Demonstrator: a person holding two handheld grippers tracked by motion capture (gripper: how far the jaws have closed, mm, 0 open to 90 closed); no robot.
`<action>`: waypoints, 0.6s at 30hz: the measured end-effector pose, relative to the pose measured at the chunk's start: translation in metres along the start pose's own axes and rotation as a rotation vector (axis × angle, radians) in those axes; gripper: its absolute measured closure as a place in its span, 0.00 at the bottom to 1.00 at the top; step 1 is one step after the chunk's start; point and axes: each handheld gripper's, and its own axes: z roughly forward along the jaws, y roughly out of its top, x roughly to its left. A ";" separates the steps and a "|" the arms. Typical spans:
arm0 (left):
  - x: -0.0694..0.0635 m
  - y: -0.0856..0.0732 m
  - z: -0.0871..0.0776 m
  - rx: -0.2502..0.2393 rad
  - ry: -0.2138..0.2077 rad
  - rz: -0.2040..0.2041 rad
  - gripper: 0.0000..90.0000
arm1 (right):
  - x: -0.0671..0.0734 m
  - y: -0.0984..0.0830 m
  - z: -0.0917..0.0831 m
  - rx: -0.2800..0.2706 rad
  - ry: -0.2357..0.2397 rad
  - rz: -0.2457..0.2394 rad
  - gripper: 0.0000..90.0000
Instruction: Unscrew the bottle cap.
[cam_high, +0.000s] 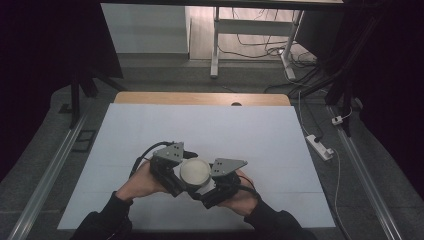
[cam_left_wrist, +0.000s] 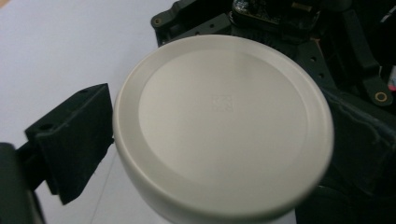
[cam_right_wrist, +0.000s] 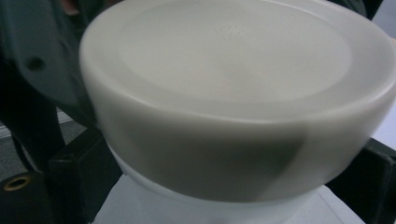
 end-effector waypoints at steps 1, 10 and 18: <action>0.000 -0.001 0.000 -0.008 -0.014 -0.002 0.06 | 0.001 0.000 0.000 -0.001 0.002 0.000 0.07; -0.001 0.001 0.004 -0.014 0.055 -0.039 0.09 | -0.002 0.000 0.000 0.010 -0.032 0.020 0.07; -0.005 0.008 0.005 -0.030 0.133 -0.108 0.09 | -0.005 -0.001 0.000 0.012 -0.079 0.042 0.07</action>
